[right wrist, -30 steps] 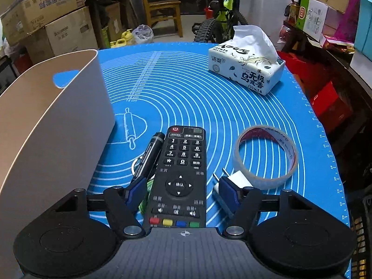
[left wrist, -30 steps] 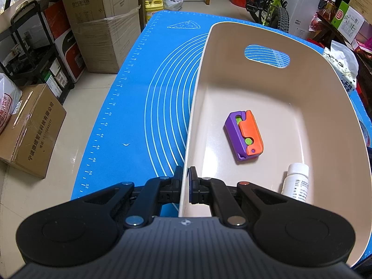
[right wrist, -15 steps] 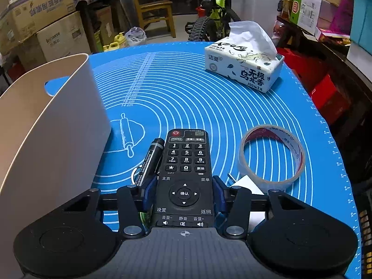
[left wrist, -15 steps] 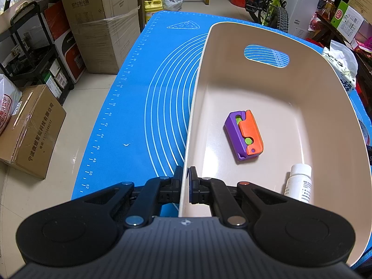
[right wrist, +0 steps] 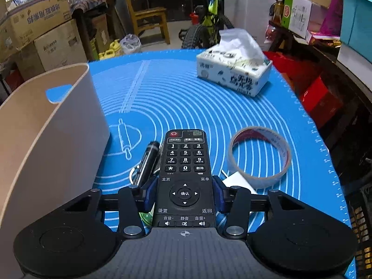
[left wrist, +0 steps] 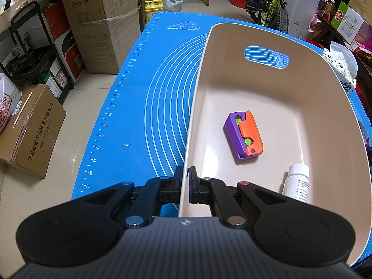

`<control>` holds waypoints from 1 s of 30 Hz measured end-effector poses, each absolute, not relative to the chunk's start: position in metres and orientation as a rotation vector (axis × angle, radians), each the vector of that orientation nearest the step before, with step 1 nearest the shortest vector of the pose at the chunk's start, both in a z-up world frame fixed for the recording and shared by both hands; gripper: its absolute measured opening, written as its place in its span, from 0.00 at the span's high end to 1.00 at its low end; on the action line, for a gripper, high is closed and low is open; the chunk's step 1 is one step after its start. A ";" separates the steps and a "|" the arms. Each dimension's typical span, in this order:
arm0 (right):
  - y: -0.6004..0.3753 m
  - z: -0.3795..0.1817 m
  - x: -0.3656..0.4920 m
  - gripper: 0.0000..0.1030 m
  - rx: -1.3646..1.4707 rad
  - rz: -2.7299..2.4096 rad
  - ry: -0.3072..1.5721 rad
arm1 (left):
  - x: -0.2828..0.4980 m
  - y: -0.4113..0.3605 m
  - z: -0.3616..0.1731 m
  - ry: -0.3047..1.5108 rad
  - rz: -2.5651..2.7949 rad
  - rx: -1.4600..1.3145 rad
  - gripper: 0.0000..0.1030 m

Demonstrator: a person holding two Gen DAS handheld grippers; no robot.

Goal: Organize rigid objects
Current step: 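Return the right gripper to the black TV remote and grasp it, then carry the remote into the basket and open the right gripper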

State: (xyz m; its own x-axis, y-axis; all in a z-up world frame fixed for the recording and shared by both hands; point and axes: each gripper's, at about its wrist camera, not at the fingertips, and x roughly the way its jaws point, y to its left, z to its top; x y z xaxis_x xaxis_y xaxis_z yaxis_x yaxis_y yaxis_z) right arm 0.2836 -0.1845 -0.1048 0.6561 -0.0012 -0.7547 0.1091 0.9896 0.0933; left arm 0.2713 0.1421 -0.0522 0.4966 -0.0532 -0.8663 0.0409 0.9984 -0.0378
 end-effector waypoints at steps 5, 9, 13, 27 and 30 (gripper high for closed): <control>-0.186 -0.100 0.280 0.48 0.128 -0.070 0.829 | 0.271 0.142 -0.052 1.049 -0.057 -0.013 0.94; -0.184 -0.091 0.275 0.48 0.120 -0.067 0.802 | 0.271 0.142 -0.052 1.049 -0.057 -0.013 0.94; -0.183 -0.076 0.270 0.48 0.120 -0.061 0.762 | 0.271 0.142 -0.052 1.049 -0.057 -0.014 0.94; -0.143 -0.004 0.262 0.47 0.139 0.052 0.612 | 0.271 0.142 -0.053 1.048 -0.056 -0.011 0.94; -0.126 0.004 0.267 0.48 0.140 0.079 0.592 | 0.271 0.142 -0.052 1.048 -0.056 -0.010 0.94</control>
State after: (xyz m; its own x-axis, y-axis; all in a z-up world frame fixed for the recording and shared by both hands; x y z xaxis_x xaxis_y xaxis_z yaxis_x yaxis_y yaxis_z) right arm 0.2670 -0.1263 0.0044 0.8274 0.1144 -0.5498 -0.0344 0.9875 0.1538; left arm 0.2713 0.1422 -0.0522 0.4983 -0.0507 -0.8655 0.0411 0.9985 -0.0349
